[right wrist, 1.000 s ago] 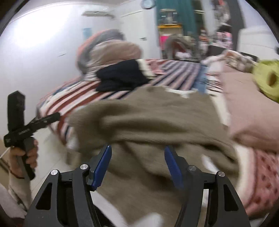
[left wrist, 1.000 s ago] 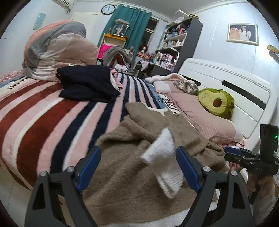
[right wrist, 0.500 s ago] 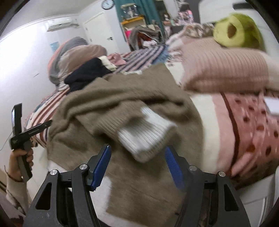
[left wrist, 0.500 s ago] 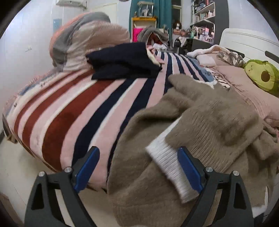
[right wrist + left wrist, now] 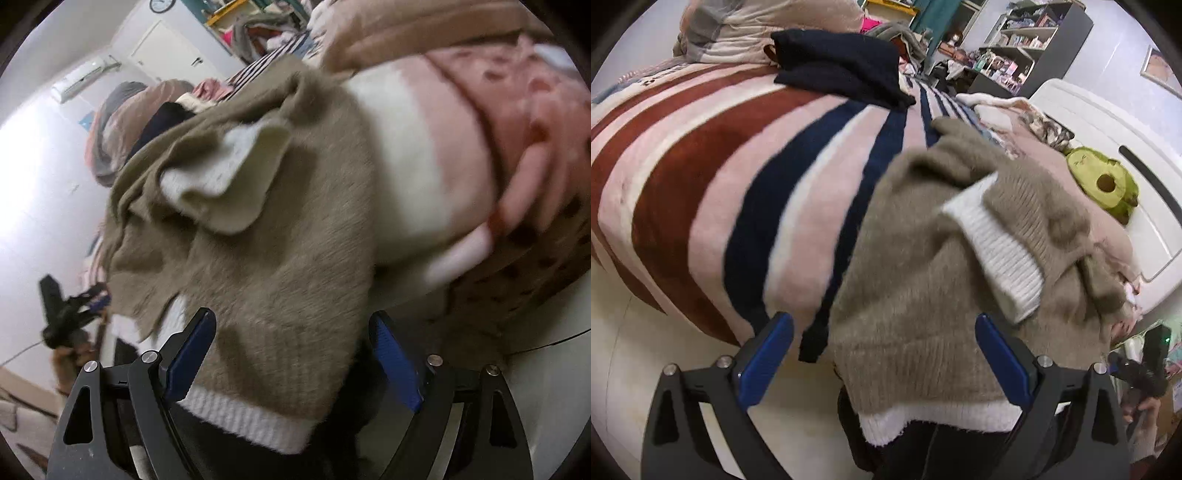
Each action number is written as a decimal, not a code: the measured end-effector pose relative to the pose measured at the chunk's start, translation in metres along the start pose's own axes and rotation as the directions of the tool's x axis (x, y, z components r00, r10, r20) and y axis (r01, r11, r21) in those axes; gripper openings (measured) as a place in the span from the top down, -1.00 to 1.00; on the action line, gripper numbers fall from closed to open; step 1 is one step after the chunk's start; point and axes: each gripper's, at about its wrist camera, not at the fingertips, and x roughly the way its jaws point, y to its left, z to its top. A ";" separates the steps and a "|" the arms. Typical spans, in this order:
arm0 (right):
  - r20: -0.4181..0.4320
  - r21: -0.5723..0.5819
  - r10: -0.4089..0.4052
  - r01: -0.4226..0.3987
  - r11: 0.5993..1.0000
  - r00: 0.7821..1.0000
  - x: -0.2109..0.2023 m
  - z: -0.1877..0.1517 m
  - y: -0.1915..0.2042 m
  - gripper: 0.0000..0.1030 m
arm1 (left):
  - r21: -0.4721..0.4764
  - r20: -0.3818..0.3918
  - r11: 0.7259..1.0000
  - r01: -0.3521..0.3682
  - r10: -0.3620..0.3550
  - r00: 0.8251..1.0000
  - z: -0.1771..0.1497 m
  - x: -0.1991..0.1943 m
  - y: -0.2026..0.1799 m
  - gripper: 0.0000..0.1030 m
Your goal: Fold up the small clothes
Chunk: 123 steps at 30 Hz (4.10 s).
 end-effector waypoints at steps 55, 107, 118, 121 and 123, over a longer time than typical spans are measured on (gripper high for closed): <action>0.238 -0.391 0.445 -0.334 0.858 0.863 -0.082 0.005 0.115 0.65 | 0.281 0.267 0.914 0.293 -0.367 0.891 0.007 -0.121 -0.110 0.83; 0.329 -0.084 0.081 -0.056 0.995 0.941 0.011 0.221 0.004 0.50 | 0.147 0.303 0.988 -0.037 -0.009 0.953 0.203 0.060 -0.101 0.61; 0.361 -0.050 0.047 -0.031 0.998 0.932 -0.008 0.220 0.000 -0.55 | 0.151 0.370 0.985 -0.079 0.018 0.929 0.206 0.039 -0.100 -0.52; 0.392 -0.060 0.034 -0.011 0.998 0.920 -0.019 0.212 0.005 -0.55 | 0.172 0.369 0.983 -0.071 0.002 0.930 0.199 0.032 -0.105 -0.54; 0.434 -0.072 -0.002 0.036 0.997 0.901 -0.029 0.207 0.009 -0.56 | 0.187 0.360 0.981 -0.055 -0.016 0.933 0.193 0.027 -0.109 -0.55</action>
